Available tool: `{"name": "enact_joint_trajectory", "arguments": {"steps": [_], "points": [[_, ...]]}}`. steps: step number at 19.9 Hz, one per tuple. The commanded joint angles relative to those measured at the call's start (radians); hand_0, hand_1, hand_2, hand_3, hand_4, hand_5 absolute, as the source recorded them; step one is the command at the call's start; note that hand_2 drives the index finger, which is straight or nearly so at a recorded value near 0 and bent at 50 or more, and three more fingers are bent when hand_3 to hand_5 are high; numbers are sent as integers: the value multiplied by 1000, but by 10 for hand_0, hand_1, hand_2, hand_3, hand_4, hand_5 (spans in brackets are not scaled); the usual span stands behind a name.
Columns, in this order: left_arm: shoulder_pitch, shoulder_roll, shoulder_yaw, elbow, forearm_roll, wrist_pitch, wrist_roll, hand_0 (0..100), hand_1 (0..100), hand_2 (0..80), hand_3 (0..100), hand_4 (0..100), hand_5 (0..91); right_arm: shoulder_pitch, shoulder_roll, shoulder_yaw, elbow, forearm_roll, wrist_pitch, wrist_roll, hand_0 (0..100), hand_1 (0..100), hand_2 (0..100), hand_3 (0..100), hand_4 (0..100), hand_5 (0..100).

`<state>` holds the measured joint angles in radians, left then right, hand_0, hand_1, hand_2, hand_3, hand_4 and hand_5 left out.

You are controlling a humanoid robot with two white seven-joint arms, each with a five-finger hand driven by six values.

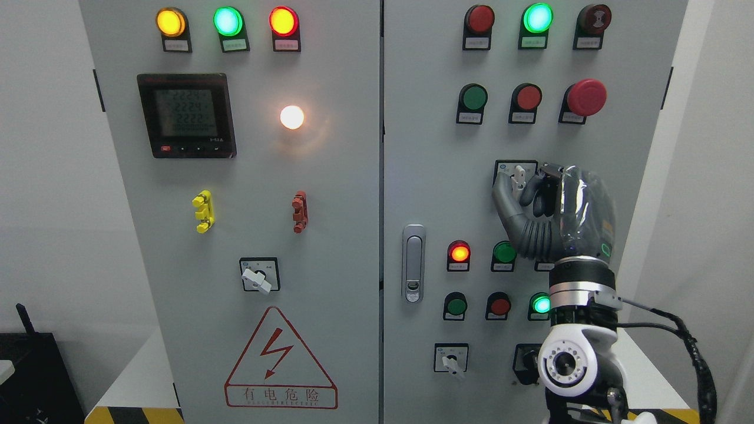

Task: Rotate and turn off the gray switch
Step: 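Open the right hand fingers and release the switch knob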

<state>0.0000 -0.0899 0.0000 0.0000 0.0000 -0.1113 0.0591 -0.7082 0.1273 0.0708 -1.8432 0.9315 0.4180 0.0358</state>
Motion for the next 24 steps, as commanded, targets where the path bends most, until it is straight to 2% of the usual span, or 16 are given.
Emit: {"name": "enact_joint_trajectory", "arguments": {"steps": [1, 9, 15, 20, 22, 24], "points": [[-9, 1, 8, -25, 20, -1, -1, 120, 389, 0, 0, 0, 0, 10, -6, 1, -19, -2, -5, 0, 413, 421, 717, 1000, 1000, 1000], [-9, -1, 8, -25, 20, -1, -1, 120, 389, 0, 0, 0, 0, 29, -17, -3, -51, -2, -24, -2, 399, 425, 716, 1000, 1000, 1000], [-9, -1, 8, -25, 20, -1, -1, 120, 389, 0, 0, 0, 0, 72, -23, -3, -99, -2, -37, -7, 392, 428, 715, 1000, 1000, 1000], [-9, -1, 8, -25, 20, -1, -1, 120, 389, 0, 0, 0, 0, 115, -28, -8, -160, -2, -93, -20, 388, 429, 709, 1000, 1000, 1000], [-9, -1, 8, -25, 20, -1, -1, 120, 389, 0, 0, 0, 0, 125, -35, -12, -175, -2, -117, -42, 388, 421, 674, 1000, 1000, 1000], [-9, 1, 8, -25, 20, -1, -1, 120, 389, 0, 0, 0, 0, 147, -57, -19, -186, -2, -178, -75, 390, 407, 623, 1000, 1000, 1000]]}}
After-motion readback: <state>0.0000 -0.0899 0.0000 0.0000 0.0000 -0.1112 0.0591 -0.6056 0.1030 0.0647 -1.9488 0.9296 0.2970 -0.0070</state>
